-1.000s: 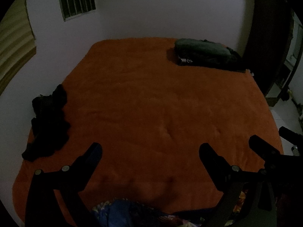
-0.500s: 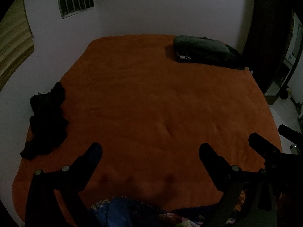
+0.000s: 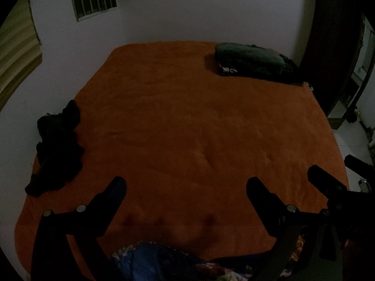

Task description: Fold clothes

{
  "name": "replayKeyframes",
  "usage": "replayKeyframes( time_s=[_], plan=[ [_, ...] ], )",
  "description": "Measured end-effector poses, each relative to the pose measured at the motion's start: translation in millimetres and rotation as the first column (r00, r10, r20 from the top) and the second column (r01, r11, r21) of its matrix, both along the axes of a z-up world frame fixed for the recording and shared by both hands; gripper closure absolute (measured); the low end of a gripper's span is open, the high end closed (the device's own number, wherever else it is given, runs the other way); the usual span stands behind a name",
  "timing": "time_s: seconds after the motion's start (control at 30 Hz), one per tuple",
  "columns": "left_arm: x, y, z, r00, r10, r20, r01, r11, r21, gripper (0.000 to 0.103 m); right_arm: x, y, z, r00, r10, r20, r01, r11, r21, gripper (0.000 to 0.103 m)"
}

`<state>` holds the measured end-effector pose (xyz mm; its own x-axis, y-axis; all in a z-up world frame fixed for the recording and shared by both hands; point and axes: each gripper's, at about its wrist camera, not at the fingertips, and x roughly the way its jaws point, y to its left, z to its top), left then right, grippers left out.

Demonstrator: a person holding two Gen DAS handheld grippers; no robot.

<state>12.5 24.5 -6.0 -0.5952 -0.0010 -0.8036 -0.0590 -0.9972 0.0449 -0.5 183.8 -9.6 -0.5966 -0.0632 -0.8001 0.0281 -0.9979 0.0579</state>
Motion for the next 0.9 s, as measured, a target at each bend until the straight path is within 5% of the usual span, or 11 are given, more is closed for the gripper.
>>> replayKeyframes(
  time_s=[0.9],
  plan=[
    [7.3, -54.4, 6.4, 0.997, 0.041, -0.063, -0.036, 0.997, 0.068, 0.001, -4.3, -26.7, 0.8, 0.997, 0.06, -0.044, -0.06, 0.998, -0.005, 0.0]
  ],
)
